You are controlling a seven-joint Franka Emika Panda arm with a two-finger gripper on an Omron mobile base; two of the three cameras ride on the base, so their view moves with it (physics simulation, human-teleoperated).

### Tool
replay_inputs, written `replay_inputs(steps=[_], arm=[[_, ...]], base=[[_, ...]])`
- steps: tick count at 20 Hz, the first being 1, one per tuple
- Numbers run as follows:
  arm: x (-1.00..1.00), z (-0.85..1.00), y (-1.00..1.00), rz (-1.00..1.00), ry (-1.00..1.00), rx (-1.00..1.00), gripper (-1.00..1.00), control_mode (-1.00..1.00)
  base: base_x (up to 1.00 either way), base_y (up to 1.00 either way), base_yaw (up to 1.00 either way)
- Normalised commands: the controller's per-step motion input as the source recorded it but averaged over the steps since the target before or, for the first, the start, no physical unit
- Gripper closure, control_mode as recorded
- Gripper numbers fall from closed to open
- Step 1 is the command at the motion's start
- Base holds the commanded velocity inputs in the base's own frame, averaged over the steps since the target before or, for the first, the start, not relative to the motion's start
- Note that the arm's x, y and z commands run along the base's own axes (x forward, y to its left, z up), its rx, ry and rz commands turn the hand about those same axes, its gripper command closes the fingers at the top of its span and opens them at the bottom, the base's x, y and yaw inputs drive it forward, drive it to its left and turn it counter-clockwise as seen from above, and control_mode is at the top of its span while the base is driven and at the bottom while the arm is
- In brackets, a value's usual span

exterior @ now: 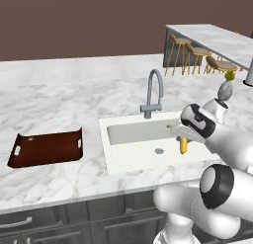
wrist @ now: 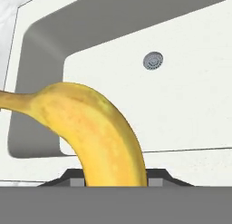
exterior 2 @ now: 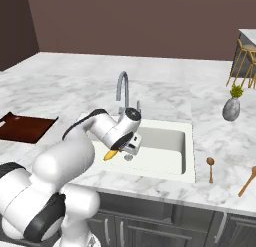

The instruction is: Pick up all produce items and place them in the sink. Turn on the sink faucet to wash them. Then turn the sink off and put them in the tray.

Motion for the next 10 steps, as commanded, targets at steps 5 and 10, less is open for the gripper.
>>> replay_inputs(steps=[5,10], arm=[[0.44,-0.02,-0.54,0.0,0.0,0.08,1.0,-1.0],[0.28,-0.08,-0.2,0.0,0.01,0.01,1.0,-1.0]], base=[[0.0,0.0,0.0],[0.0,0.0,0.0]])
